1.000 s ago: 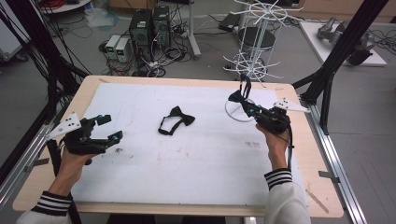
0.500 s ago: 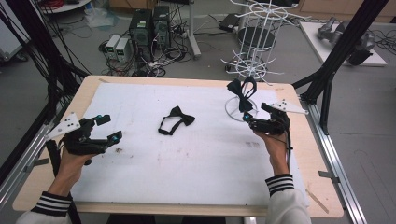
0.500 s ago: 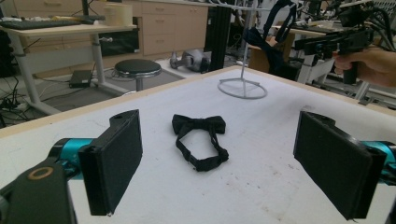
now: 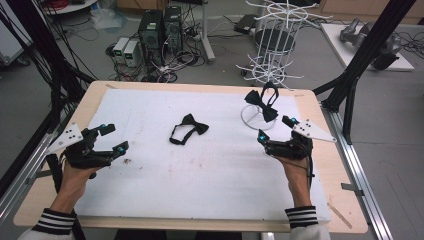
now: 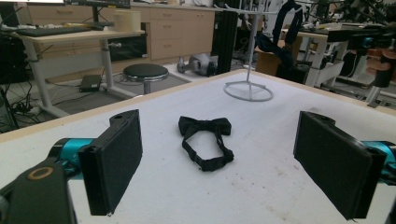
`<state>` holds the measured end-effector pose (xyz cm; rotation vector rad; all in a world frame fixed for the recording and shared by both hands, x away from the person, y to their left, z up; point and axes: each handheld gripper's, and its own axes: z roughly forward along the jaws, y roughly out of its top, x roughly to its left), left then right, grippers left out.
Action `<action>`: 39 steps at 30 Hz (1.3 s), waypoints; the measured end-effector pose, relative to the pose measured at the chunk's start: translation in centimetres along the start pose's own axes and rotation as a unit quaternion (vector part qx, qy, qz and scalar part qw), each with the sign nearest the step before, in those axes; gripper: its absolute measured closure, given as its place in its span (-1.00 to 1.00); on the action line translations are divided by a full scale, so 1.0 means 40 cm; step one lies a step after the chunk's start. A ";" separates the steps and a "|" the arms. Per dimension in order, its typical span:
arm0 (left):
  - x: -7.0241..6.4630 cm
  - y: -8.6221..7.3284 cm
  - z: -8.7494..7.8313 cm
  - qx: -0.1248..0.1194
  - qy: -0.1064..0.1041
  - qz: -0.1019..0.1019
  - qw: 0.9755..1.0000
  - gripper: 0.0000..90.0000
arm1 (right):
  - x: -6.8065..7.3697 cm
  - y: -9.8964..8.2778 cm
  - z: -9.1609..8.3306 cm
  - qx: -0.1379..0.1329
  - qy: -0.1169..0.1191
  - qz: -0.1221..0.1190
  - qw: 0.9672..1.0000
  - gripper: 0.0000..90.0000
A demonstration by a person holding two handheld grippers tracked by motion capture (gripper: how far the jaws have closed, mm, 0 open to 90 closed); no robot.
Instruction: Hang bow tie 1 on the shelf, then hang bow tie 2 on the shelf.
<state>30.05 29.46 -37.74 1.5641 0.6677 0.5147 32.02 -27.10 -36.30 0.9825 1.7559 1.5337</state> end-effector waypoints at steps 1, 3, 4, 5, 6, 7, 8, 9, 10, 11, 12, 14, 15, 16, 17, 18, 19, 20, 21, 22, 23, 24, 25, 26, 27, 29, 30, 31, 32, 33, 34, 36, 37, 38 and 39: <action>0.000 0.000 -0.001 -0.001 0.001 0.001 1.000 -0.65 | 0.005 -0.004 -0.005 -0.006 0.000 -0.003 1.000 -0.98; 0.000 -0.001 -0.003 -0.001 0.001 0.001 1.000 -0.65 | 0.015 -0.016 -0.016 -0.017 0.000 0.000 1.000 -0.98; 0.001 -0.002 -0.004 -0.003 0.002 -0.001 1.000 -0.64 | 0.019 -0.020 -0.020 -0.018 0.002 0.004 1.000 -0.98; 0.001 -0.002 -0.004 -0.004 0.002 -0.001 1.000 -0.65 | 0.024 -0.027 -0.025 -0.024 0.004 0.004 1.000 -0.98; 0.002 -0.002 -0.005 -0.003 0.002 0.000 1.000 -0.65 | 0.028 -0.031 -0.028 -0.025 0.005 0.007 1.000 -0.98; 0.002 -0.003 -0.006 -0.003 0.002 0.000 1.000 -0.65 | 0.031 -0.036 -0.030 -0.028 0.004 0.004 1.000 -0.98; 0.002 -0.003 -0.006 -0.003 0.002 0.000 1.000 -0.65 | 0.037 -0.043 -0.034 -0.028 0.004 0.002 1.000 -0.98; 0.003 -0.004 -0.006 -0.003 0.001 0.000 1.000 -0.65 | 0.040 -0.048 -0.036 -0.029 0.006 0.001 1.000 -0.98; 0.003 -0.004 -0.006 -0.003 0.002 0.000 1.000 -0.65 | 0.042 -0.052 -0.037 -0.029 0.007 -0.002 1.000 -0.98; 0.003 -0.005 -0.006 -0.003 0.003 -0.001 1.000 -0.64 | 0.046 -0.057 -0.037 -0.029 0.006 -0.006 1.000 -0.98; 0.004 -0.006 -0.005 -0.003 0.002 -0.001 1.000 -0.65 | 0.049 -0.061 -0.039 -0.026 0.007 -0.008 1.000 -0.98; 0.006 -0.008 -0.005 -0.001 0.003 0.000 1.000 -0.65 | 0.053 -0.069 -0.039 -0.025 0.012 -0.010 1.000 -0.98; 0.006 -0.008 -0.005 -0.001 0.002 -0.001 1.000 -0.65 | 0.056 -0.073 -0.038 -0.021 0.013 -0.007 1.000 -0.98; 0.007 -0.008 -0.005 0.000 0.001 0.000 1.000 -0.64 | 0.056 -0.075 -0.037 -0.020 0.013 -0.010 1.000 -0.98; 0.008 -0.009 -0.004 0.000 0.002 0.000 1.000 -0.65 | 0.056 -0.077 -0.037 -0.020 0.013 -0.009 1.000 -0.98; 0.008 -0.009 -0.004 -0.001 0.002 -0.002 1.000 -0.65 | 0.056 -0.077 -0.036 -0.017 0.012 -0.006 1.000 -0.98; 0.009 -0.009 -0.004 -0.001 0.003 -0.002 1.000 -0.65 | 0.056 -0.077 -0.036 -0.020 0.013 -0.007 1.000 -0.98; 0.010 -0.009 -0.005 -0.001 0.003 -0.002 1.000 -0.64 | 0.056 -0.076 -0.038 -0.021 0.012 -0.005 1.000 -0.98; 0.010 -0.009 -0.006 -0.001 0.004 -0.003 1.000 -0.65 | 0.056 -0.076 -0.039 -0.022 0.013 -0.004 1.000 -0.98; 0.011 -0.009 -0.006 -0.002 0.005 -0.003 1.000 -0.65 | 0.055 -0.076 -0.039 -0.024 0.013 -0.006 1.000 -0.98; 0.011 -0.009 -0.007 -0.002 0.005 -0.003 1.000 -0.65 | 0.054 -0.075 -0.040 -0.025 0.013 -0.005 1.000 -0.98; 0.010 -0.009 -0.007 -0.003 0.005 -0.003 1.000 -0.64 | 0.054 -0.075 -0.041 -0.024 0.011 -0.004 1.000 -0.98; 0.010 -0.009 -0.007 -0.002 0.005 -0.002 1.000 -0.65 | 0.054 -0.075 -0.042 -0.024 0.012 -0.004 1.000 -0.98; 0.010 -0.008 -0.007 -0.002 0.005 -0.001 1.000 -0.64 | 0.053 -0.075 -0.044 -0.025 0.012 -0.002 1.000 -0.98; 0.009 -0.008 -0.007 -0.001 0.004 -0.001 1.000 -0.65 | 0.053 -0.075 -0.045 -0.025 0.011 -0.002 1.000 -0.98; 0.009 -0.007 -0.005 0.000 0.004 -0.002 1.000 -0.64 | 0.052 -0.074 -0.047 -0.028 0.010 -0.002 1.000 -0.98; 0.009 -0.007 -0.005 0.001 0.003 -0.001 1.000 -0.64 | 0.052 -0.074 -0.047 -0.027 0.011 0.000 1.000 -0.98; 0.010 -0.006 -0.004 0.003 0.003 -0.001 1.000 -0.64 | 0.051 -0.075 -0.047 -0.027 0.011 0.000 1.000 -0.98; 0.010 -0.005 -0.003 0.004 0.004 -0.001 1.000 -0.65 | 0.049 -0.075 -0.047 -0.028 0.011 -0.003 1.000 -0.98; 0.010 -0.005 -0.002 0.004 0.004 0.000 1.000 -0.65 | 0.049 -0.075 -0.047 -0.026 0.011 -0.001 1.000 -0.98; 0.011 -0.004 -0.001 0.005 0.003 0.000 1.000 -0.65 | 0.049 -0.075 -0.047 -0.027 0.011 -0.002 1.000 -0.98; 0.012 -0.001 0.002 0.006 0.003 0.002 1.000 -0.64 | 0.048 -0.075 -0.047 -0.027 0.011 0.000 1.000 -0.98; 0.012 0.001 0.002 0.008 0.003 0.003 1.000 -0.65 | 0.048 -0.075 -0.047 -0.027 0.011 0.000 1.000 -0.98; 0.013 0.002 0.005 0.010 0.002 0.004 1.000 -0.65 | 0.048 -0.075 -0.047 -0.027 0.011 0.000 1.000 -0.98; 0.015 0.004 0.007 0.012 0.001 0.004 1.000 -0.65 | 0.046 -0.075 -0.047 -0.027 0.011 0.000 1.000 -0.98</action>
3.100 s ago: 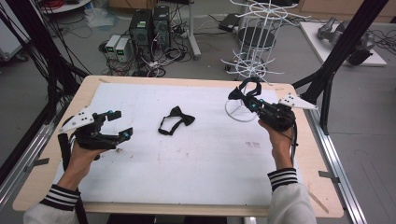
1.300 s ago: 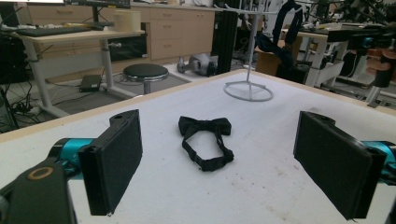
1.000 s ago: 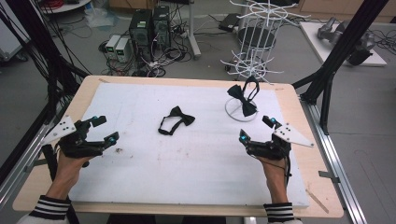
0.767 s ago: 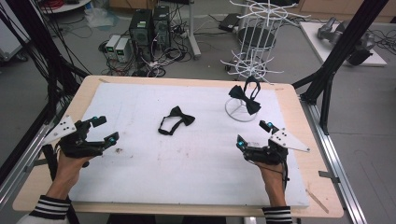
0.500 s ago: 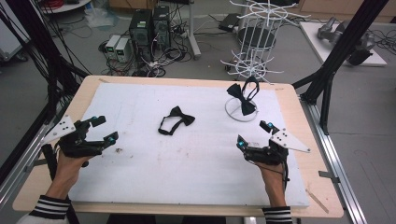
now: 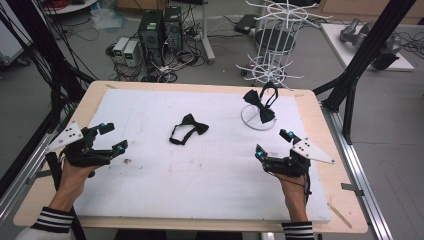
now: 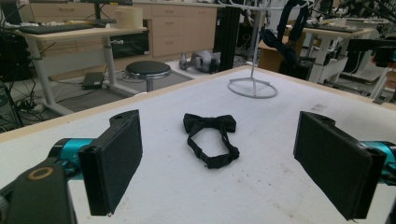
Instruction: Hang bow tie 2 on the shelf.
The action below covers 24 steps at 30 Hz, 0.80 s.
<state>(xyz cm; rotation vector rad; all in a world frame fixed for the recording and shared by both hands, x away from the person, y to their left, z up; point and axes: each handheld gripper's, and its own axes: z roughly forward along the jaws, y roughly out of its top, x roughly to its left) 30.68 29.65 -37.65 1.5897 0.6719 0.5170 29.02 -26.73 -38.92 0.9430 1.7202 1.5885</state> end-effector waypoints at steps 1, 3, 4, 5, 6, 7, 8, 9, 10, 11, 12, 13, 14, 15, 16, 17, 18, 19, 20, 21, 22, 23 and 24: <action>0.001 0.002 0.002 0.002 -0.001 0.001 1.000 -0.64 | -0.001 0.000 0.000 0.000 0.001 0.002 1.000 -0.98; 0.004 0.007 0.008 0.006 -0.004 0.002 1.000 -0.65 | -0.003 0.000 -0.001 -0.002 0.003 0.005 1.000 -0.98; 0.005 0.010 0.011 0.008 -0.005 0.004 1.000 -0.65 | -0.004 0.000 -0.002 -0.003 0.004 0.005 1.000 -0.98; 0.007 0.013 0.015 0.011 -0.006 0.007 1.000 -0.65 | -0.005 0.000 -0.002 -0.005 0.003 0.006 1.000 -0.98; 0.009 0.016 0.020 0.016 -0.008 0.010 1.000 -0.65 | -0.006 0.000 -0.003 -0.003 0.004 0.008 1.000 -0.98; 0.013 0.019 0.025 0.020 -0.010 0.012 1.000 -0.65 | -0.007 0.000 -0.003 -0.004 0.004 0.008 1.000 -0.98; 0.016 0.022 0.030 0.023 -0.012 0.012 1.000 -0.65 | -0.008 0.000 -0.004 -0.004 0.004 0.008 1.000 -0.98; 0.019 0.025 0.035 0.029 -0.013 0.015 0.999 -0.65 | -0.008 0.000 -0.005 -0.003 0.004 0.010 1.000 -0.98; 0.021 0.028 0.041 0.032 -0.015 0.017 0.999 -0.65 | -0.008 0.000 -0.005 -0.004 0.005 0.011 1.000 -0.98; 0.023 0.032 0.048 0.037 -0.017 0.020 0.999 -0.65 | -0.010 0.000 -0.005 -0.006 0.004 0.009 1.000 -0.98; 0.025 0.035 0.055 0.042 -0.018 0.024 0.999 -0.65 | -0.010 0.000 -0.005 -0.006 0.005 0.009 1.000 -0.98; 0.027 0.040 0.062 0.046 -0.020 0.028 0.998 -0.65 | -0.010 0.000 -0.005 -0.007 0.005 0.010 1.000 -0.98; 0.030 0.044 0.068 0.051 -0.021 0.031 0.998 -0.65 | -0.010 0.000 -0.005 -0.007 0.006 0.009 1.000 -0.98; 0.032 0.048 0.075 0.055 -0.023 0.032 0.998 -0.65 | -0.009 0.001 -0.005 -0.007 0.007 0.011 1.000 -0.98; 0.034 0.053 0.081 0.058 -0.026 0.032 0.997 -0.65 | -0.008 0.000 -0.004 -0.007 0.008 0.010 1.000 -0.98; 0.036 0.058 0.088 0.062 -0.029 0.033 0.997 -0.65 | -0.008 0.000 -0.004 -0.008 0.009 0.009 1.000 -0.98; 0.038 0.063 0.095 0.065 -0.029 0.037 0.997 -0.65 | -0.007 0.000 -0.003 -0.008 0.010 0.010 1.000 -0.98; 0.040 0.068 0.102 0.069 -0.031 0.039 0.996 -0.65 | -0.008 0.000 -0.002 -0.008 0.011 0.008 1.000 -0.98; 0.042 0.072 0.109 0.072 -0.034 0.039 0.996 -0.64 | -0.007 0.000 -0.001 -0.008 0.013 0.008 1.000 -0.98; 0.045 0.077 0.115 0.077 -0.037 0.040 0.996 -0.64 | -0.006 0.000 0.000 -0.007 0.014 0.009 1.000 -0.98; 0.047 0.081 0.122 0.082 -0.037 0.044 0.995 -0.64 | -0.006 0.000 0.001 -0.008 0.015 0.006 1.000 -0.98; 0.048 0.084 0.128 0.084 -0.040 0.044 0.995 -0.64 | -0.006 -0.001 0.002 -0.008 0.015 0.006 1.000 -0.98; 0.051 0.089 0.136 0.092 -0.043 0.047 0.994 -0.64 | -0.006 0.000 0.002 -0.009 0.016 0.006 1.000 -0.98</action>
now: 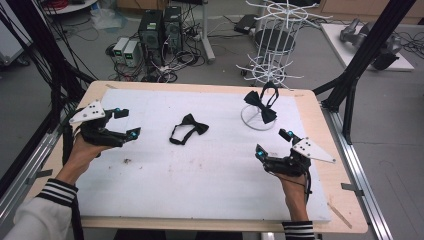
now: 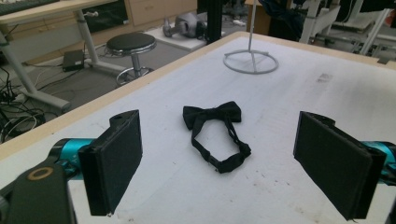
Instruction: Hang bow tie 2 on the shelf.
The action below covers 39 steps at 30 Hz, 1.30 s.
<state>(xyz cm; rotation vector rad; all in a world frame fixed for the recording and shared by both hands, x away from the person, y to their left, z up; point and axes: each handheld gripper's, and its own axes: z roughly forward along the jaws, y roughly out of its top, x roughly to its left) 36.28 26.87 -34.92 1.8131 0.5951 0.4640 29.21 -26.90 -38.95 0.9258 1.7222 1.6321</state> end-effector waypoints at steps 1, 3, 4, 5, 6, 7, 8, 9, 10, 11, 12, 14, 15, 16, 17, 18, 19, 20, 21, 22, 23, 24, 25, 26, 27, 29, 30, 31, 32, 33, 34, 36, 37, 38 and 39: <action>0.003 0.006 0.008 0.006 -0.002 0.005 1.000 -0.64 | 0.000 0.000 0.000 -0.001 0.000 0.001 1.000 -0.98; 0.007 0.015 0.020 0.017 -0.005 0.010 1.000 -0.64 | 0.001 0.001 -0.003 -0.001 0.003 0.005 1.000 -0.98; 0.009 0.018 0.027 0.019 -0.007 0.013 1.000 -0.64 | 0.000 0.001 -0.003 -0.004 0.003 0.002 1.000 -0.98; 0.011 0.022 0.035 0.026 -0.010 0.012 1.000 -0.64 | 0.000 0.002 -0.004 -0.005 0.002 0.004 1.000 -0.98; 0.013 0.027 0.042 0.032 -0.011 0.016 0.999 -0.64 | 0.000 0.002 -0.006 -0.005 0.001 0.006 1.000 -0.98; 0.015 0.031 0.049 0.039 -0.014 0.020 0.999 -0.64 | -0.001 0.002 -0.006 -0.006 0.001 0.006 1.000 -0.98; 0.016 0.035 0.056 0.043 -0.016 0.022 0.999 -0.64 | -0.002 0.002 -0.007 -0.006 0.001 0.010 1.000 -0.98; 0.018 0.040 0.063 0.047 -0.018 0.024 0.998 -0.64 | -0.003 0.002 -0.007 -0.007 0.003 0.008 1.000 -0.98; 0.018 0.045 0.070 0.049 -0.021 0.025 0.998 -0.64 | -0.005 0.002 -0.008 -0.008 0.002 0.006 1.000 -0.98; 0.019 0.050 0.077 0.054 -0.023 0.029 0.998 -0.64 | -0.005 0.002 -0.009 -0.009 0.002 0.008 1.000 -0.98; 0.020 0.054 0.083 0.059 -0.026 0.032 0.997 -0.64 | -0.005 0.002 -0.010 -0.009 0.002 0.008 1.000 -0.98; 0.022 0.064 0.098 0.066 -0.034 0.037 0.997 -0.64 | -0.004 0.002 -0.011 -0.009 0.006 0.009 1.000 -0.98; 0.022 0.068 0.105 0.073 -0.036 0.040 0.996 -0.64 | -0.005 0.001 -0.012 -0.010 0.004 0.007 1.000 -0.98; 0.022 0.073 0.112 0.078 -0.039 0.044 0.995 -0.64 | -0.006 0.000 -0.012 -0.010 0.005 0.007 1.000 -0.98; 0.021 0.077 0.119 0.082 -0.042 0.048 0.995 -0.64 | -0.006 -0.002 -0.013 -0.009 0.004 0.008 1.000 -0.98; 0.020 0.083 0.127 0.088 -0.042 0.056 0.994 -0.64 | -0.006 -0.003 -0.014 -0.011 0.004 0.009 1.000 -0.98; 0.019 0.087 0.133 0.092 -0.045 0.062 0.993 -0.64 | -0.009 -0.004 -0.016 -0.011 0.004 0.008 1.000 -0.98; 0.019 0.090 0.138 0.094 -0.047 0.062 0.993 -0.64 | -0.009 -0.004 -0.017 -0.010 0.003 0.012 1.000 -0.98; 0.020 0.092 0.143 0.093 -0.050 0.065 0.992 -0.64 | -0.011 -0.004 -0.018 -0.013 0.004 0.012 1.000 -0.98; 0.021 0.094 0.149 0.093 -0.054 0.064 0.992 -0.64 | -0.012 -0.003 -0.019 -0.015 0.005 0.014 1.000 -0.98; 0.021 0.096 0.156 0.099 -0.055 0.063 0.992 -0.64 | -0.013 -0.003 -0.020 -0.018 0.005 0.017 1.000 -0.98; 0.022 0.098 0.163 0.105 -0.055 0.067 0.991 -0.64 | -0.014 -0.003 -0.021 -0.019 0.004 0.019 1.000 -0.98; 0.023 0.100 0.169 0.108 -0.058 0.068 0.990 -0.64 | -0.014 -0.002 -0.021 -0.021 0.005 0.020 1.000 -0.98; 0.024 0.102 0.176 0.109 -0.059 0.067 0.990 -0.64 | -0.014 -0.002 -0.021 -0.020 0.005 0.020 1.000 -0.98; 0.025 0.106 0.182 0.111 -0.060 0.070 0.990 -0.64 | -0.014 -0.002 -0.021 -0.020 0.006 0.019 1.000 -0.98; 0.028 0.113 0.197 0.113 -0.064 0.071 0.989 -0.64 | -0.013 -0.001 -0.022 -0.021 0.009 0.020 1.000 -0.98; 0.030 0.118 0.205 0.116 -0.066 0.072 0.988 -0.64 | -0.014 -0.001 -0.022 -0.024 0.009 0.016 1.000 -0.98; 0.031 0.122 0.213 0.120 -0.067 0.074 0.988 -0.64 | -0.014 0.000 -0.022 -0.024 0.010 0.017 1.000 -0.98; 0.032 0.127 0.221 0.125 -0.069 0.079 0.987 -0.64 | -0.013 0.001 -0.023 -0.024 0.011 0.019 0.999 -0.98; 0.032 0.132 0.230 0.125 -0.071 0.081 0.986 -0.64 | -0.013 0.001 -0.023 -0.025 0.012 0.018 0.999 -0.98; 0.033 0.137 0.238 0.128 -0.072 0.082 0.986 -0.64 | -0.012 0.002 -0.023 -0.026 0.013 0.020 0.999 -0.98; 0.033 0.146 0.257 0.134 -0.077 0.087 0.984 -0.64 | -0.012 0.002 -0.023 -0.025 0.015 0.016 0.999 -0.98; 0.033 0.149 0.266 0.140 -0.081 0.088 0.983 -0.64 | -0.012 0.002 -0.023 -0.026 0.016 0.016 0.999 -0.98; 0.033 0.152 0.276 0.143 -0.084 0.091 0.982 -0.64 | -0.010 0.002 -0.023 -0.025 0.016 0.018 0.999 -0.98; 0.033 0.155 0.285 0.148 -0.087 0.093 0.981 -0.64 | -0.009 0.002 -0.023 -0.026 0.017 0.019 0.999 -0.98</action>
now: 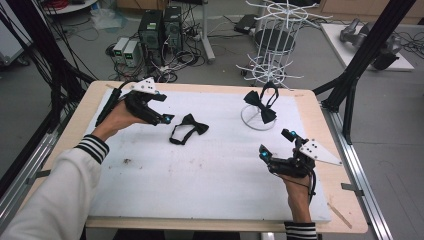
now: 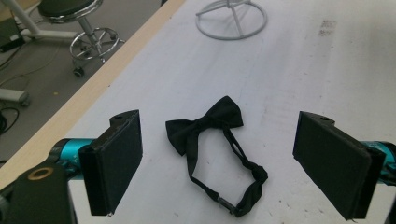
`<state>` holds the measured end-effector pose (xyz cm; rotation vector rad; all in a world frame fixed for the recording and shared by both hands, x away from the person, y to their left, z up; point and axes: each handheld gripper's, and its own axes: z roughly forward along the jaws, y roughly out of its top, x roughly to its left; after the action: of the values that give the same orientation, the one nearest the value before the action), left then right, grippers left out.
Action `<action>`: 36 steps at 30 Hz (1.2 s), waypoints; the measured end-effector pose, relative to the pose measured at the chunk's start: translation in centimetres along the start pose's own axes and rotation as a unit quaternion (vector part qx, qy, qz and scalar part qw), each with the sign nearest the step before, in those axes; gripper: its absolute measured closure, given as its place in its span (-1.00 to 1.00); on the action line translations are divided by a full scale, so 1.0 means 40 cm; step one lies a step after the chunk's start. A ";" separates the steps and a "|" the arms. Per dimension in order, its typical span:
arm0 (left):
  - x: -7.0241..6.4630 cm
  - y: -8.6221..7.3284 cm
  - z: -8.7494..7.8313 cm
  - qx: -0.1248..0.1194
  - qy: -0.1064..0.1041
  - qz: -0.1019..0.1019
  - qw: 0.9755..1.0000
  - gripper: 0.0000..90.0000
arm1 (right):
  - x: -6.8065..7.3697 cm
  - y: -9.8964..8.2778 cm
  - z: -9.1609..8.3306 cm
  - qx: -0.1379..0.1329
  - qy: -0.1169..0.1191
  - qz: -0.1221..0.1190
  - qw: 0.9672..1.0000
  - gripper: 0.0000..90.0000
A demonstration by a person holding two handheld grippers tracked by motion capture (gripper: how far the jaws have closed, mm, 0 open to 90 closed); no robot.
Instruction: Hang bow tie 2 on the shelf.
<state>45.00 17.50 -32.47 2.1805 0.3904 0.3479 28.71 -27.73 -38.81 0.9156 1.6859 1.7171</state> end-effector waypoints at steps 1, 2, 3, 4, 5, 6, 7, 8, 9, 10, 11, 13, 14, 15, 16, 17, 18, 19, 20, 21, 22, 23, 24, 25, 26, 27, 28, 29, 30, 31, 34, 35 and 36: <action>0.001 0.004 0.008 -0.001 -0.004 0.000 1.000 -0.64 | 0.000 0.000 0.001 -0.002 0.001 -0.002 1.000 -0.98; 0.001 0.006 0.017 -0.004 -0.009 -0.002 1.000 -0.64 | 0.001 0.001 0.000 -0.003 0.002 -0.002 1.000 -0.98; 0.003 0.008 0.025 -0.004 -0.014 0.001 1.000 -0.64 | 0.002 0.001 -0.001 -0.001 0.003 -0.001 1.000 -0.98; 0.004 0.010 0.034 0.000 -0.016 0.004 1.000 -0.64 | 0.003 0.001 -0.001 -0.001 0.003 -0.001 1.000 -0.98; 0.006 0.012 0.042 0.002 -0.019 0.007 1.000 -0.64 | 0.002 0.002 -0.002 -0.003 0.003 -0.002 1.000 -0.98; 0.008 0.013 0.050 0.001 -0.021 0.007 1.000 -0.64 | 0.003 0.002 -0.003 -0.003 0.004 0.001 1.000 -0.98; 0.012 0.015 0.058 0.002 -0.024 0.009 1.000 -0.64 | 0.001 0.002 -0.004 -0.006 0.004 -0.001 1.000 -0.98; 0.017 0.017 0.065 0.003 -0.026 0.012 1.000 -0.64 | 0.001 0.003 -0.005 -0.006 0.004 0.002 1.000 -0.98; 0.021 0.019 0.073 0.003 -0.027 0.013 1.000 -0.64 | 0.000 0.003 -0.006 -0.007 0.003 0.001 1.000 -0.98; 0.024 0.020 0.079 0.000 -0.029 0.016 0.999 -0.64 | -0.001 0.003 -0.006 -0.009 0.003 0.000 1.000 -0.98; 0.028 0.022 0.086 0.004 -0.030 0.020 0.999 -0.64 | -0.001 0.003 -0.008 -0.007 0.003 0.004 1.000 -0.98; 0.035 0.024 0.100 0.013 -0.033 0.028 0.999 -0.64 | -0.003 0.004 -0.009 -0.007 0.003 0.004 1.000 -0.98; 0.037 0.026 0.107 0.018 -0.031 0.034 0.999 -0.64 | -0.003 0.004 -0.009 -0.009 0.002 0.006 1.000 -0.98; 0.041 0.026 0.113 0.019 -0.030 0.036 0.999 -0.64 | -0.003 0.004 -0.009 -0.009 0.002 0.006 1.000 -0.98; 0.045 0.027 0.118 0.019 -0.032 0.037 0.999 -0.64 | -0.003 0.004 -0.010 -0.009 0.001 0.007 1.000 -0.98; 0.049 0.028 0.125 0.021 -0.032 0.040 0.998 -0.65 | -0.004 0.005 -0.010 -0.009 0.001 0.004 1.000 -0.98; 0.050 0.029 0.132 0.027 -0.028 0.042 0.998 -0.65 | -0.003 0.005 -0.010 -0.008 0.000 0.006 1.000 -0.98; 0.052 0.028 0.139 0.032 -0.028 0.046 0.998 -0.65 | -0.002 0.005 -0.010 -0.008 0.000 0.007 1.000 -0.98; 0.054 0.029 0.146 0.040 -0.027 0.050 0.998 -0.65 | -0.003 0.005 -0.010 -0.009 0.001 0.005 1.000 -0.98; 0.055 0.030 0.152 0.044 -0.024 0.057 0.997 -0.65 | -0.002 0.005 -0.010 -0.011 0.000 0.005 1.000 -0.98; 0.057 0.030 0.158 0.046 -0.025 0.060 0.997 -0.65 | -0.001 0.005 -0.010 -0.010 0.002 0.003 1.000 -0.98; 0.058 0.031 0.162 0.049 -0.025 0.062 0.997 -0.64 | -0.002 0.005 -0.010 -0.013 0.002 0.003 1.000 -0.98; 0.061 0.033 0.167 0.054 -0.026 0.069 0.996 -0.64 | -0.002 0.005 -0.011 -0.011 0.001 0.004 1.000 -0.98; 0.063 0.034 0.172 0.057 -0.027 0.072 0.995 -0.64 | -0.002 0.005 -0.011 -0.012 0.001 0.004 1.000 -0.98; 0.064 0.034 0.177 0.063 -0.027 0.074 0.995 -0.64 | -0.002 0.005 -0.011 -0.010 0.001 0.006 1.000 -0.98; 0.065 0.034 0.182 0.066 -0.027 0.074 0.995 -0.63 | -0.003 0.005 -0.010 -0.011 0.001 0.004 1.000 -0.98; 0.068 0.034 0.188 0.073 -0.030 0.076 0.994 -0.62 | -0.002 0.005 -0.010 -0.010 0.001 0.006 1.000 -0.98; 0.068 0.033 0.192 0.076 -0.033 0.076 0.994 -0.61 | -0.002 0.005 -0.009 -0.012 0.003 0.004 1.000 -0.98; 0.068 0.032 0.200 0.079 -0.033 0.076 0.993 -0.61 | -0.001 0.005 -0.009 -0.011 0.004 0.006 1.000 -0.98; 0.068 0.031 0.204 0.085 -0.033 0.079 0.993 -0.61 | -0.001 0.005 -0.009 -0.011 0.003 0.006 1.000 -0.98; 0.067 0.027 0.225 0.097 -0.035 0.089 0.991 -0.58 | -0.001 0.005 -0.008 -0.011 0.003 0.004 1.000 -0.98; 0.067 0.025 0.232 0.101 -0.035 0.091 0.990 -0.55 | -0.001 0.005 -0.008 -0.011 0.003 0.005 1.000 -0.98; 0.068 0.023 0.240 0.107 -0.035 0.090 0.990 -0.52 | 0.000 0.005 -0.008 -0.010 0.003 0.007 1.000 -0.98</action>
<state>51.28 11.15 -37.04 2.4381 0.1975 0.3400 28.48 -27.95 -38.62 0.9150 1.6675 1.7442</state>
